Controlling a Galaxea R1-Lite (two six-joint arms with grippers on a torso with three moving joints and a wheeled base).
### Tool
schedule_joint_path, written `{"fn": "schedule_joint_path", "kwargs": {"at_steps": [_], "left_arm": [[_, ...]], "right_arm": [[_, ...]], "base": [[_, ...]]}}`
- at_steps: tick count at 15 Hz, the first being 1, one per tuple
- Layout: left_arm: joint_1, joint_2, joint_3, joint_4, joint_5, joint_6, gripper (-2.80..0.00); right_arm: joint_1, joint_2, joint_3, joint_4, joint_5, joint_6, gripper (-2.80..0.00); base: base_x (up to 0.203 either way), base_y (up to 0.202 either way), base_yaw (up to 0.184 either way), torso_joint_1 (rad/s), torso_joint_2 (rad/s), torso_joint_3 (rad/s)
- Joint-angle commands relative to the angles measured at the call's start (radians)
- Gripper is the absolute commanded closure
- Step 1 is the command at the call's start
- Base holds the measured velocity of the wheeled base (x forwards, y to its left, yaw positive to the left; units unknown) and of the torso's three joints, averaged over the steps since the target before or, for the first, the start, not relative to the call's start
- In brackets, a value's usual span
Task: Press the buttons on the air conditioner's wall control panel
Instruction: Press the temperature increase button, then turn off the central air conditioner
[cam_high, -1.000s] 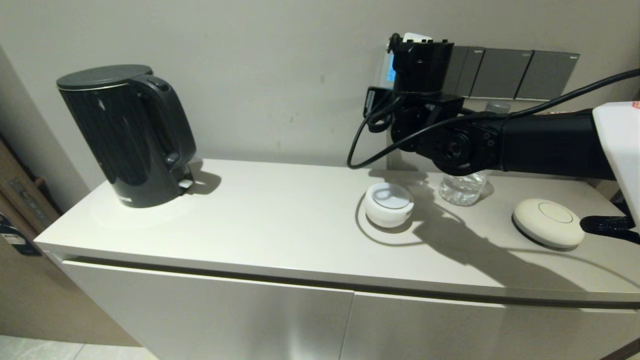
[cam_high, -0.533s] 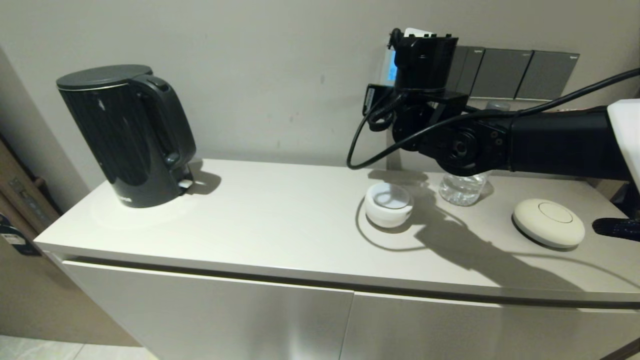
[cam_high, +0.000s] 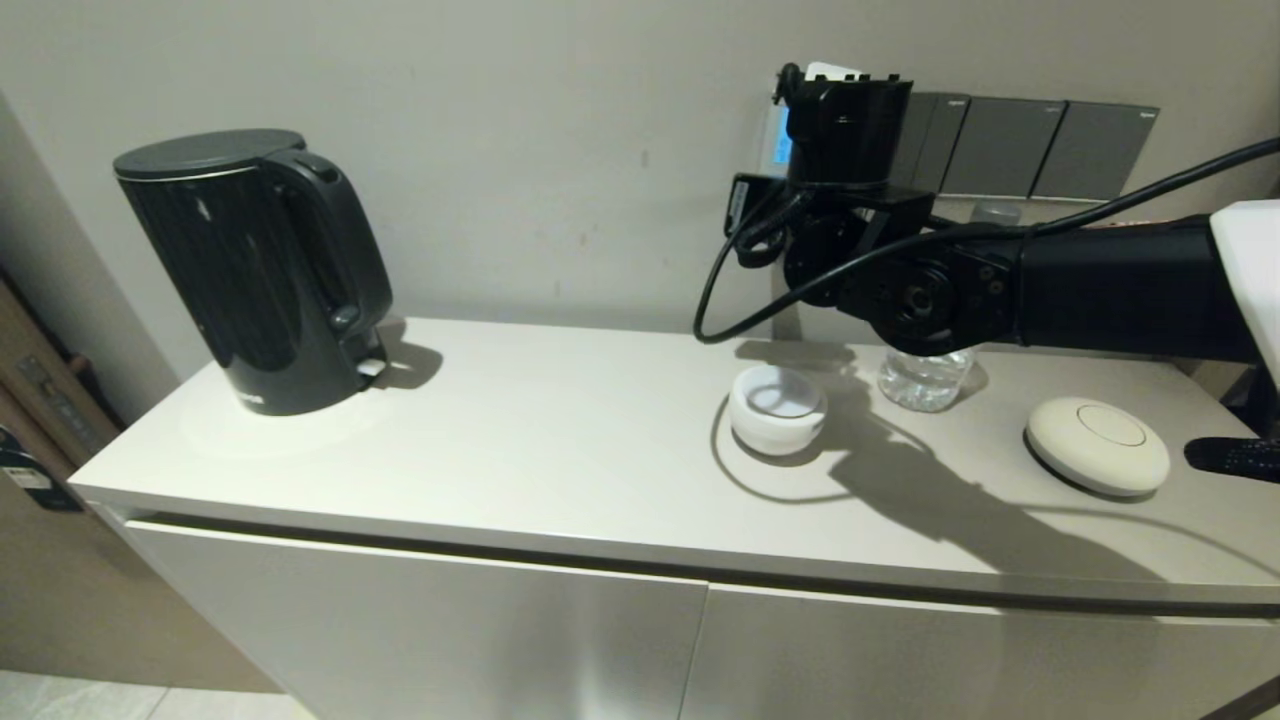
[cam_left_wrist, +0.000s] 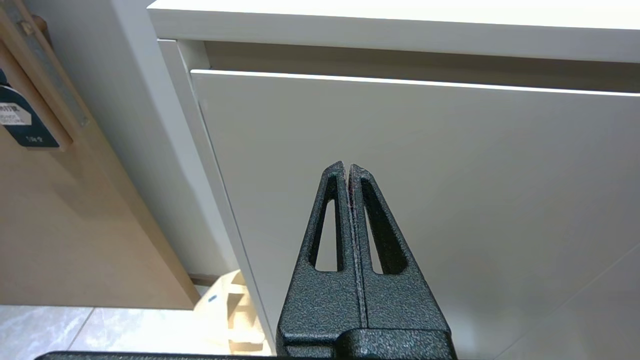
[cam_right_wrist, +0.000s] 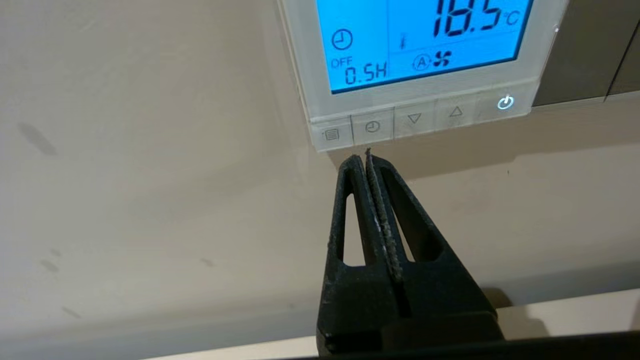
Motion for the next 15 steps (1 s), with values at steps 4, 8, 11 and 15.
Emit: {"fn": "schedule_joint_path", "kwargs": {"at_steps": [4,8,11,15], "left_arm": [[0.0,0.0,0.0,0.0,0.0,0.0,0.0],[0.001,0.0,0.0,-0.001,-0.001,-0.006,0.0],[0.002,0.0,0.0,-0.001,-0.002,-0.006,0.0],[0.001,0.0,0.0,-0.001,-0.003,-0.005,0.0]], "right_arm": [[0.003,-0.084,0.073,-0.006,-0.009,-0.001,0.0],[-0.007,-0.272,0.232,-0.004,-0.008,-0.012,0.0],[-0.034,-0.44,0.343,-0.002,-0.005,-0.054,0.0],[-0.053,-0.653,0.399,0.082,-0.005,-0.12,0.0]], "base": [[0.0,0.0,0.0,0.0,0.0,0.0],[0.0,0.0,0.0,0.0,0.0,0.0],[0.0,0.0,0.0,0.0,0.0,0.0],[0.0,0.0,0.0,0.0,0.0,0.0]]}}
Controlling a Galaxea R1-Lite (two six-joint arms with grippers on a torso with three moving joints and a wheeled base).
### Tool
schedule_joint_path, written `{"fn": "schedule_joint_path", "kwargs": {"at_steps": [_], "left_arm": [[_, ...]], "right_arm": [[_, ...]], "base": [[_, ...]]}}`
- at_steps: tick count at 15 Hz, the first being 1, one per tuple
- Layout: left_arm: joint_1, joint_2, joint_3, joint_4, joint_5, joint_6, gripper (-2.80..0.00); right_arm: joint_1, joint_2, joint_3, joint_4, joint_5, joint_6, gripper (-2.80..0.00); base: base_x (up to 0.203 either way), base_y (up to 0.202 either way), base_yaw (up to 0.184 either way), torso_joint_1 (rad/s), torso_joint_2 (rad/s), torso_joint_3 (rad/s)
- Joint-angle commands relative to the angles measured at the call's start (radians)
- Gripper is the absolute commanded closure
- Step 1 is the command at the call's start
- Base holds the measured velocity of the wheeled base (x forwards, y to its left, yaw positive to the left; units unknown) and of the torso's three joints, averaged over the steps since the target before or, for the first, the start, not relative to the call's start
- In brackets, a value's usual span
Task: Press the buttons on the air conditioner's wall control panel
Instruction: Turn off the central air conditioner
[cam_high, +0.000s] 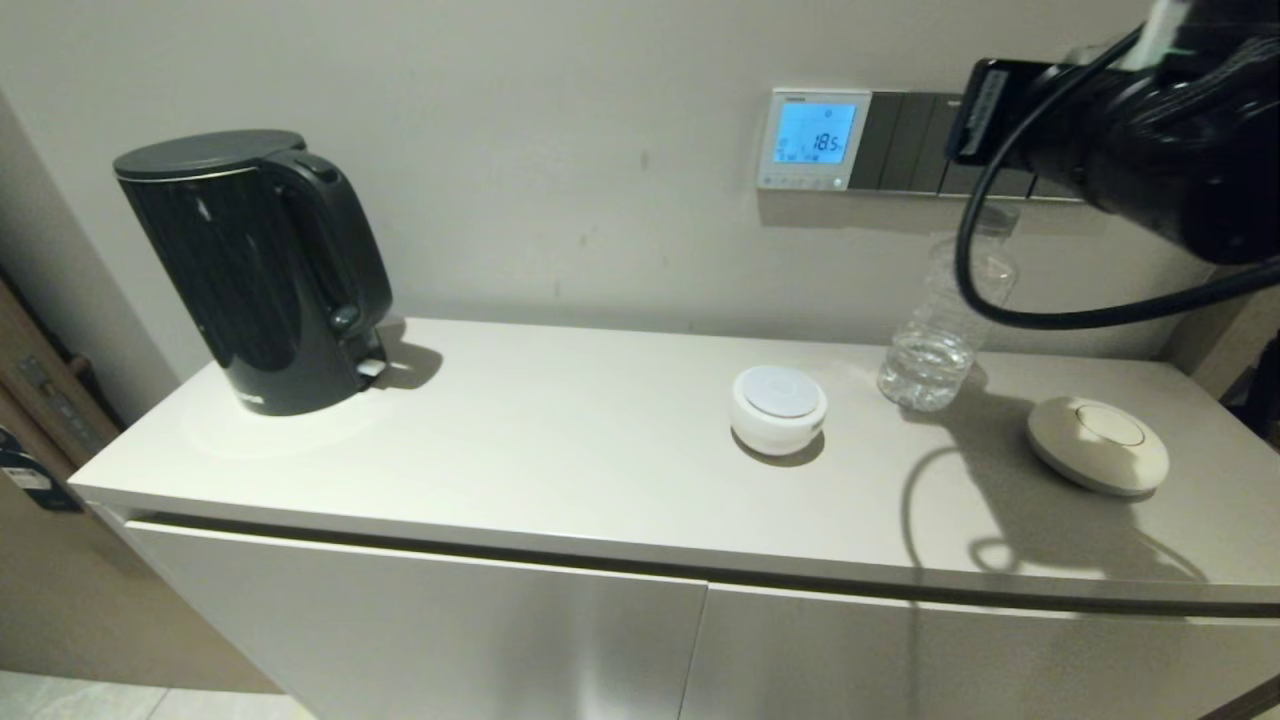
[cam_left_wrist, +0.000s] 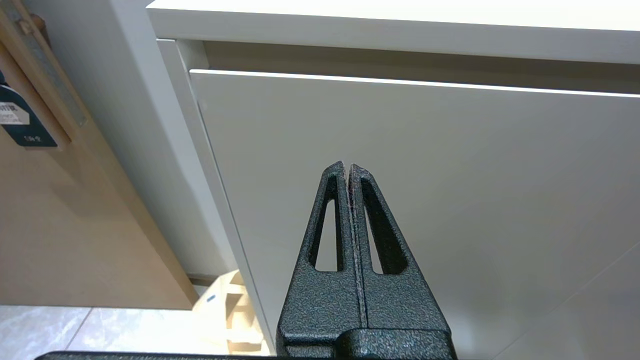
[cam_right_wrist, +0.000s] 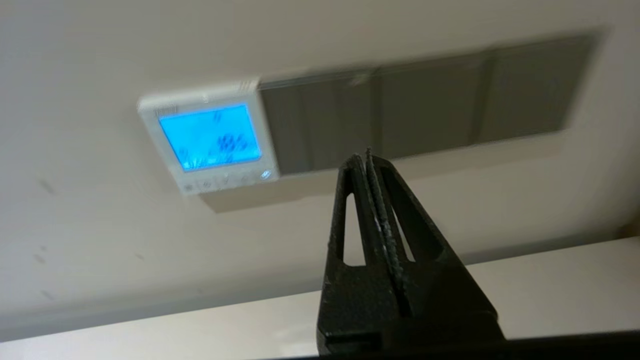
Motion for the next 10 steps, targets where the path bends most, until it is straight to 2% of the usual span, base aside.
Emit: {"fn": "schedule_joint_path", "kwargs": {"at_steps": [1,4,10], "left_arm": [[0.001,0.0,0.0,-0.001,0.0,0.001,0.0],[0.001,0.0,0.0,0.0,0.0,0.001,0.0],[0.0,0.0,0.0,-0.001,0.0,0.001,0.0]], "right_arm": [[-0.005,-0.191,0.0,0.093,-0.004,-0.02,0.0],[-0.006,-0.345,-0.094,0.291,-0.004,-0.055,0.0],[-0.008,-0.517,-0.418,0.693,-0.015,-0.119,0.0]], "base": [[0.0,0.0,0.0,0.0,0.0,0.0],[0.0,0.0,0.0,0.0,0.0,0.0],[0.0,0.0,0.0,0.0,0.0,0.0]]}}
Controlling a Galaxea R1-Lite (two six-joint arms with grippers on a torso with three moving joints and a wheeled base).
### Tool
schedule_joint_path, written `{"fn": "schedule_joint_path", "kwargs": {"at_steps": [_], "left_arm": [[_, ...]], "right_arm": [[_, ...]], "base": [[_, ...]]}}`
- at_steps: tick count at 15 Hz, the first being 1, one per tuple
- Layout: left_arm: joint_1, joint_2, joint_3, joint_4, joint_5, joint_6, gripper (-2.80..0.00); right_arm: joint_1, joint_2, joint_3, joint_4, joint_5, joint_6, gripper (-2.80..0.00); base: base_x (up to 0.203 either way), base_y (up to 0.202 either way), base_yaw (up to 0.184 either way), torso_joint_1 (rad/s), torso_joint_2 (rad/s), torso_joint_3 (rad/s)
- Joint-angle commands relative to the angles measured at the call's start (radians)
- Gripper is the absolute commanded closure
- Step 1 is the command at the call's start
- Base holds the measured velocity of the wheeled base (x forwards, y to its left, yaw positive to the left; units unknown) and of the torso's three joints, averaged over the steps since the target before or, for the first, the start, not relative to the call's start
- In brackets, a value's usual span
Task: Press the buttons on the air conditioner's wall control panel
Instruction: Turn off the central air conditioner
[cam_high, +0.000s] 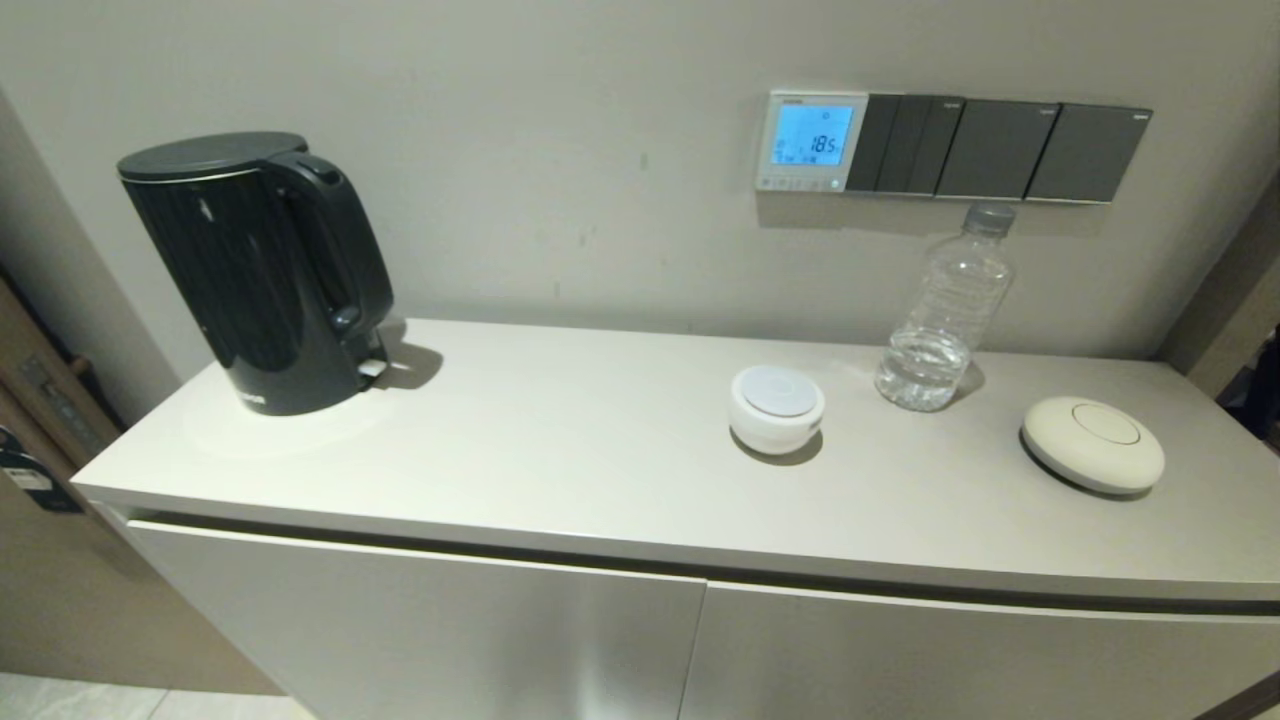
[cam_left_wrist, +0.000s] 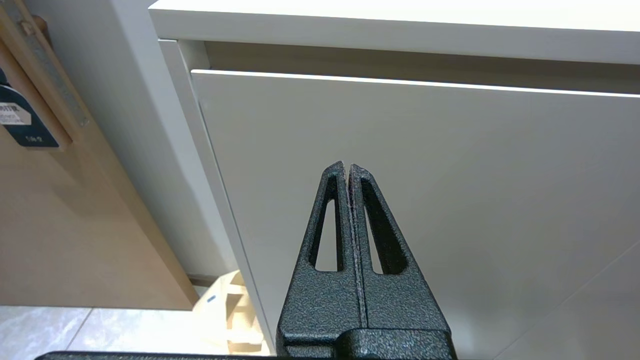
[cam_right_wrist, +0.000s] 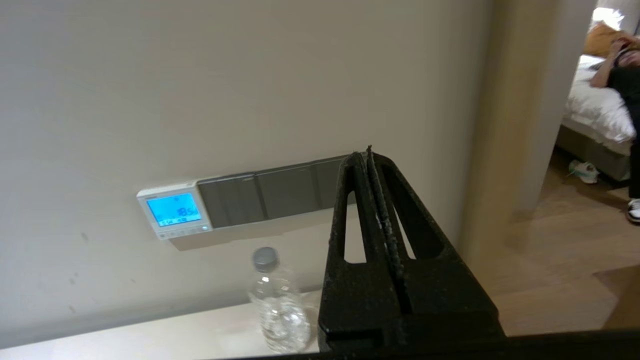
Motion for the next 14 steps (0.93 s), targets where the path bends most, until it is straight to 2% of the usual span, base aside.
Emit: {"fn": "schedule_joint_path", "kwargs": {"at_steps": [1,2,4,7,9,12,14], "left_arm": [[0.001,0.0,0.0,0.0,0.0,0.0,0.0],[-0.001,0.0,0.0,0.0,0.0,0.0,0.0],[0.001,0.0,0.0,0.0,0.0,0.0,0.0],[0.001,0.0,0.0,0.002,0.0,0.0,0.0],[0.001,0.0,0.0,0.001,0.0,0.0,0.0],[0.0,0.0,0.0,0.0,0.0,0.0,0.0],[-0.001,0.0,0.0,0.0,0.0,0.0,0.0]], "right_arm": [[-0.001,-0.08,-0.131,0.138,-0.005,-0.016,0.0],[0.0,-0.102,-0.18,0.183,-0.006,-0.041,0.0],[0.004,-0.164,-0.187,0.208,-0.01,-0.106,0.0],[-0.022,-0.212,-0.174,0.245,-0.003,-0.113,0.0],[-0.01,-0.236,-0.16,0.254,-0.02,-0.112,0.0],[-0.026,-0.289,-0.04,0.251,0.001,-0.11,0.0],[-0.07,-0.331,0.085,0.238,0.042,-0.085,0.0]], "base": [[0.0,0.0,0.0,0.0,0.0,0.0],[0.0,0.0,0.0,0.0,0.0,0.0],[0.0,0.0,0.0,0.0,0.0,0.0],[0.0,0.0,0.0,0.0,0.0,0.0],[0.0,0.0,0.0,0.0,0.0,0.0],[0.0,0.0,0.0,0.0,0.0,0.0],[0.0,0.0,0.0,0.0,0.0,0.0]]}}
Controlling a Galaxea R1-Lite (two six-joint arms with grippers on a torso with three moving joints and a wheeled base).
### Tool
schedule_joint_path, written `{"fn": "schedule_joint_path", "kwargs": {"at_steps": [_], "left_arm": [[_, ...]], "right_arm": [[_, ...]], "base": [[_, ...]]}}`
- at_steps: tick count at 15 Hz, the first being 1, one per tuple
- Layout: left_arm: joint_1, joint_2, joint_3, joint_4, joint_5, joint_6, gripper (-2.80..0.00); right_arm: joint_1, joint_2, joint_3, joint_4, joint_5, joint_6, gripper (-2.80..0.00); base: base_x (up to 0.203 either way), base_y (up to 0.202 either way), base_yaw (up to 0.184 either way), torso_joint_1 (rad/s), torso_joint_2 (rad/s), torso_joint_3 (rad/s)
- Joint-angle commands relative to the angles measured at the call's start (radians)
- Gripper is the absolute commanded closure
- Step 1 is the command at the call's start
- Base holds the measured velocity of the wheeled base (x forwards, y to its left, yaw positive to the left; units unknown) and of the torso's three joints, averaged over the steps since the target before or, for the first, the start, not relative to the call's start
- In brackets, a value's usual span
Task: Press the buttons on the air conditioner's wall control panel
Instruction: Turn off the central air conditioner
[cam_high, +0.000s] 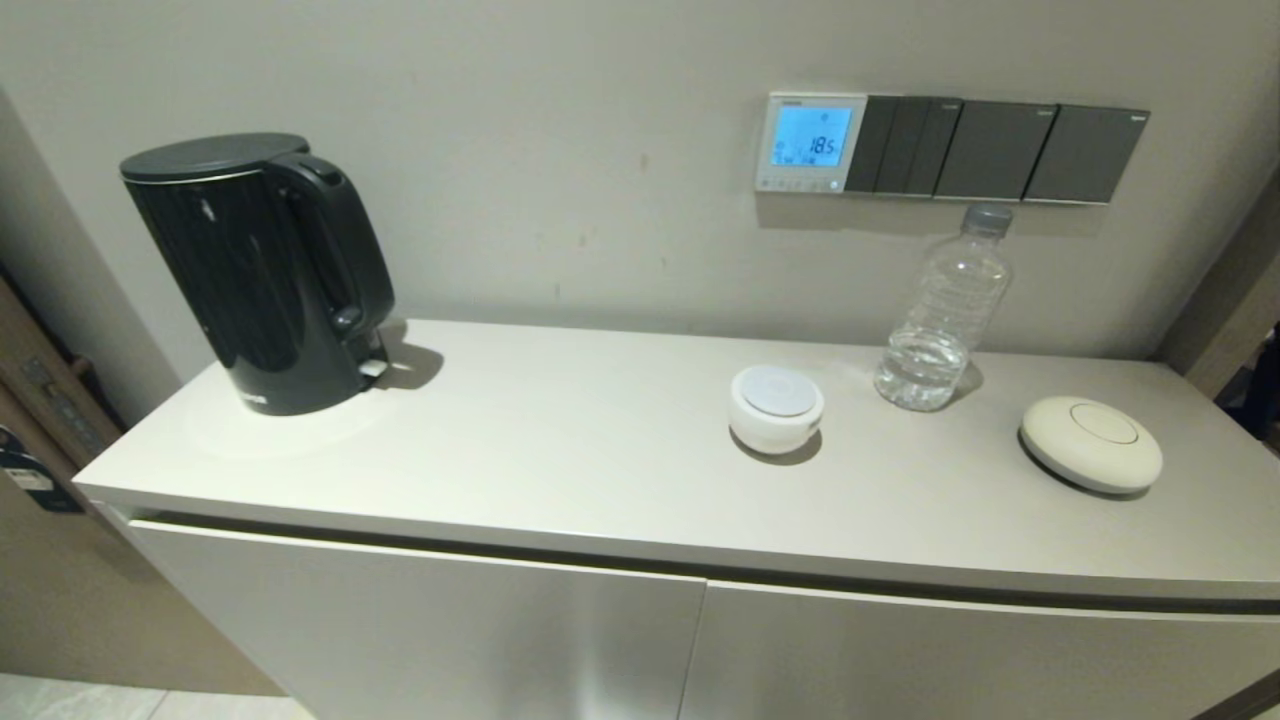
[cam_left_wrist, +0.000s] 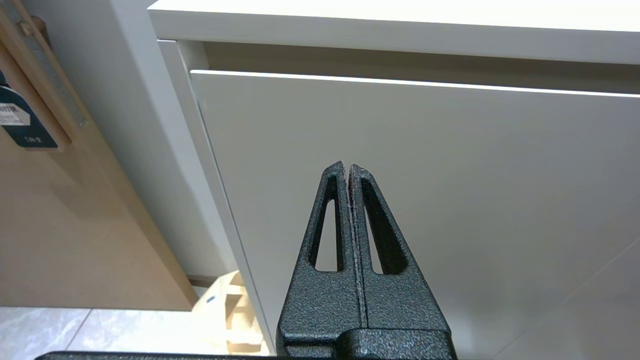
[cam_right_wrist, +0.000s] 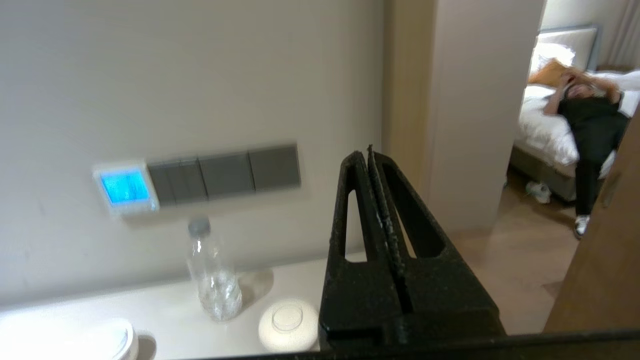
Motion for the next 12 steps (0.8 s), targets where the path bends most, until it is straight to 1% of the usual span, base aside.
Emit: {"fn": "schedule_joint_path", "kwargs": {"at_steps": [1,3,5,9,11,12], "left_arm": [[0.001,0.0,0.0,0.0,0.0,0.0,0.0],[0.0,0.0,0.0,0.001,0.0,0.0,0.0],[0.0,0.0,0.0,0.0,0.0,0.0,0.0],[0.001,0.0,0.0,0.001,0.0,0.0,0.0],[0.0,0.0,0.0,0.0,0.0,0.0,0.0],[0.001,0.0,0.0,0.0,0.0,0.0,0.0]], "right_arm": [[-0.076,-0.064,0.159,-0.014,0.067,0.032,0.0],[-0.158,-0.12,0.334,-0.044,0.173,0.078,0.0],[-0.2,-0.192,0.539,-0.087,0.25,0.109,0.0],[-0.245,-0.382,1.012,-0.241,0.341,0.129,0.0],[-0.256,-0.481,1.2,-0.296,0.38,0.139,0.0],[-0.259,-0.504,1.266,-0.324,0.396,0.162,0.0]], "base": [[0.0,0.0,0.0,0.0,0.0,0.0],[0.0,0.0,0.0,0.0,0.0,0.0],[0.0,0.0,0.0,0.0,0.0,0.0],[0.0,0.0,0.0,0.0,0.0,0.0],[0.0,0.0,0.0,0.0,0.0,0.0],[0.0,0.0,0.0,0.0,0.0,0.0]]}}
